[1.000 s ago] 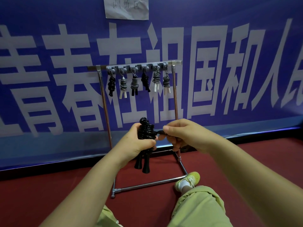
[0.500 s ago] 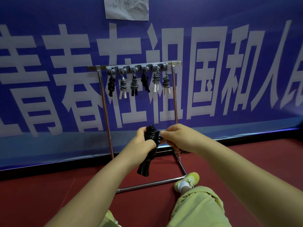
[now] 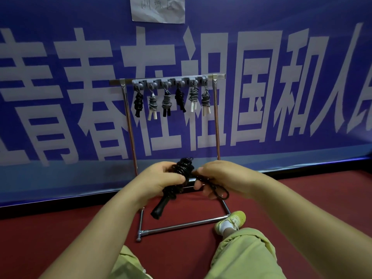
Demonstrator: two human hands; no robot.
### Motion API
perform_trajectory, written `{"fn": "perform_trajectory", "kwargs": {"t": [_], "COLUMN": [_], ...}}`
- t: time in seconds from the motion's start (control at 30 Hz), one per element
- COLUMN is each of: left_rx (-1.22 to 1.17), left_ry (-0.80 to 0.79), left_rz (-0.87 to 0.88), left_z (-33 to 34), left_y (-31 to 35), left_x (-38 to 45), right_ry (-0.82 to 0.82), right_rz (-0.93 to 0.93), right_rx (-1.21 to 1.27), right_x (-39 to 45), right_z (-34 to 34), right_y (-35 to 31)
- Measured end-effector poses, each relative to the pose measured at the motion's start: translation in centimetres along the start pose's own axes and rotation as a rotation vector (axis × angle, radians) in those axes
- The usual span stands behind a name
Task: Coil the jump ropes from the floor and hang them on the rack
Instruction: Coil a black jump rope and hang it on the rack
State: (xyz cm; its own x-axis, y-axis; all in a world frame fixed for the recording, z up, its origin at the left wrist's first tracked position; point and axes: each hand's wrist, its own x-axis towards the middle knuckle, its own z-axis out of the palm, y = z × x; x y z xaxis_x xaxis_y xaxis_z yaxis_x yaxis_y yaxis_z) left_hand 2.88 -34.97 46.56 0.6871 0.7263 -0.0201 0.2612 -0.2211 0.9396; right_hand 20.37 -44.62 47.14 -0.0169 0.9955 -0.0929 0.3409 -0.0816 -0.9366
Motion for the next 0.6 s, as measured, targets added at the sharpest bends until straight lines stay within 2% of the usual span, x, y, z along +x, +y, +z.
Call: {"fn": "perform_trajectory", "kwargs": {"t": [0.07,0.17,0.27,0.37,0.6], "left_rx": [-0.084,-0.175,-0.384,-0.577,-0.635], "left_ry": [0.023,0.048,0.073,0.076,0.052], "left_rz": [-0.015,-0.012,-0.026,-0.050,-0.077], "left_z": [0.3,0.9,1.2,0.9,0.5], "left_y": [-0.4,-1.0,-1.3,-1.5,-2.0], "left_x": [0.1,0.3,0.5,0.6,0.8], "right_ry": [0.005,0.104,0.141,0.180,0.267], "right_rz": [0.005,0.032,0.080,0.031,-0.116], "right_rx": [-0.067,-0.164,-0.060,0.038,-0.013], "right_x": [-0.2,-0.3,-0.6,-0.7,-0.9], "right_z": [-0.3,-1.0,-1.6,-2.2,-2.0], "right_y": [0.3,1.5,2.7,3.4,3.1]}}
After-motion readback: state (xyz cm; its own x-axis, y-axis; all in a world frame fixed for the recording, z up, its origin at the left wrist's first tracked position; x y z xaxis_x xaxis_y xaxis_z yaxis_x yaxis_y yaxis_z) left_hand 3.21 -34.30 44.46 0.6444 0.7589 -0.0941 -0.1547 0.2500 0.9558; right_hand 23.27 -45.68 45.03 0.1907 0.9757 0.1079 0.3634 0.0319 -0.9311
